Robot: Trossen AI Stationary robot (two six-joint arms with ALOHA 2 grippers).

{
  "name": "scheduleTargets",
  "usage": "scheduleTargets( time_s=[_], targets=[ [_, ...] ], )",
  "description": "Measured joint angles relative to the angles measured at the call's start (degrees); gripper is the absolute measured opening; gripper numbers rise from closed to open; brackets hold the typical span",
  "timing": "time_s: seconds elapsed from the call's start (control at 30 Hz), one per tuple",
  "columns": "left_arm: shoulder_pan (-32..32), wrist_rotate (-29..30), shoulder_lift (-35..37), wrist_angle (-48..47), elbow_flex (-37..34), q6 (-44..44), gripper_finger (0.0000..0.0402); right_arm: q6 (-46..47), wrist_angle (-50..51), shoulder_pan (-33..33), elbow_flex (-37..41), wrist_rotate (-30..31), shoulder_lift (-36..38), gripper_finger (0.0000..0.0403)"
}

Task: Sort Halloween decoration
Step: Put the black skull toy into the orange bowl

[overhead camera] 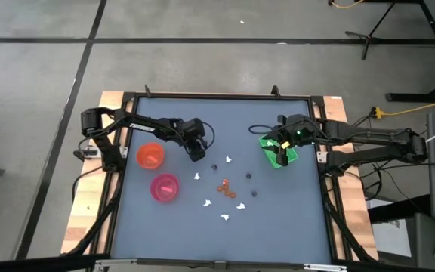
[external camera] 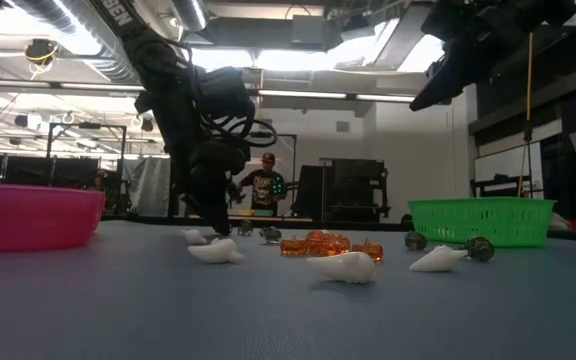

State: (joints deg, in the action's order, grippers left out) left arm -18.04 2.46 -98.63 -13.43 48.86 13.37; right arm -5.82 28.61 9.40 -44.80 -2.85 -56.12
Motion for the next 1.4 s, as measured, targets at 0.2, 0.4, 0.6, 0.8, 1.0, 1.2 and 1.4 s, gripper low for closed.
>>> scheduleTargets(
  time_s=[0.2, 0.4, 0.6, 0.8, 1.0, 1.2, 1.4],
  targets=[
    [0.0, 0.0, 0.0, 0.0, 0.0, 0.0, 0.0064, 0.0, 0.0, 0.0, 0.0, 0.0, 0.0, 0.0172],
    [0.0, 0.0, 0.0, 0.0, 0.0, 0.0, 0.0064, 0.0, 0.0, 0.0, 0.0, 0.0, 0.0, 0.0172],
    [0.0, 0.0, 0.0, 0.0, 0.0, 0.0, 0.0064, 0.0, 0.0, 0.0, 0.0, 0.0, 0.0, 0.0172],
    [0.0, 0.0, 0.0, 0.0, 0.0, 0.0, 0.0064, 0.0, 0.0, 0.0, 0.0, 0.0, 0.0, 0.0172],
    [0.0, 0.0, 0.0, 0.0, 0.0, 0.1, 0.0064, 0.0, 0.0, 0.0, 0.0, 0.0, 0.0, 0.0172],
    [0.0, 0.0, 0.1, 0.0, 0.0, 0.1, 0.0064, 0.0, 0.0, 0.0, 0.0, 0.0, 0.0, 0.0172],
    [0.0, 0.0, 1.0, -0.2, 0.0, 0.1, 0.0064, 0.0, 0.0, 0.0, 0.0, 0.0, 0.0, 0.0172]
  ],
)
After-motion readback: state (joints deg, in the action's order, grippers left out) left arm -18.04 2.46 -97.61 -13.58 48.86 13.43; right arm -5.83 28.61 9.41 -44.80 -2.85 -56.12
